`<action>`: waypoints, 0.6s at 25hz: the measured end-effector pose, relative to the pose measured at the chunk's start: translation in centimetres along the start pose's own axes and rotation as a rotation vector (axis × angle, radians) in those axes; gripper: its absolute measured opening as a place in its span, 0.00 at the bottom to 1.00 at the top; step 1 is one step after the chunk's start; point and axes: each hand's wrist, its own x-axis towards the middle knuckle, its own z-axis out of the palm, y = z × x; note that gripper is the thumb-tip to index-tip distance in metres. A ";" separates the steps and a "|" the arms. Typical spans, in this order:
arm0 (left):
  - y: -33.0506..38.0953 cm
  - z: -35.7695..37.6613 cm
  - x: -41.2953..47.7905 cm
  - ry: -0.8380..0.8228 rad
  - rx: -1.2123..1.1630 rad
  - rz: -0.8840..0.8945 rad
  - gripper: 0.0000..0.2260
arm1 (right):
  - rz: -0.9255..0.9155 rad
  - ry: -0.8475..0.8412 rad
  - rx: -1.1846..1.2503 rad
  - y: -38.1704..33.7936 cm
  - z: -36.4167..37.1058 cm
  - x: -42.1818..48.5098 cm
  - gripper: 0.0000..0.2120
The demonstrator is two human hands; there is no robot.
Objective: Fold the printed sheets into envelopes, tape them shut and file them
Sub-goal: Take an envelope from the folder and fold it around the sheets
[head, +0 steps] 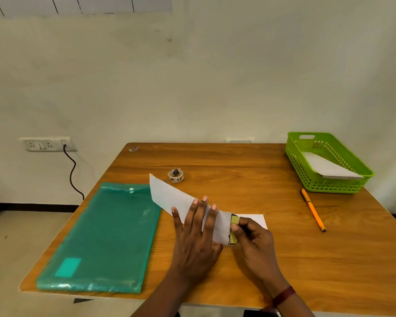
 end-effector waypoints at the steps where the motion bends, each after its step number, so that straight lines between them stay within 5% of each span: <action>1: -0.1 -0.1 -0.1 0.016 0.001 0.007 0.49 | -0.022 -0.041 -0.008 -0.4 0.0 0.0 0.11; 7: 0.0 0.0 -0.1 0.147 -0.033 -0.029 0.46 | -0.030 -0.254 -0.164 -2.1 -0.8 0.0 0.11; 15: 0.1 -0.2 -0.1 0.162 0.029 -0.051 0.41 | -0.160 -0.210 -0.432 -2.0 0.1 0.7 0.04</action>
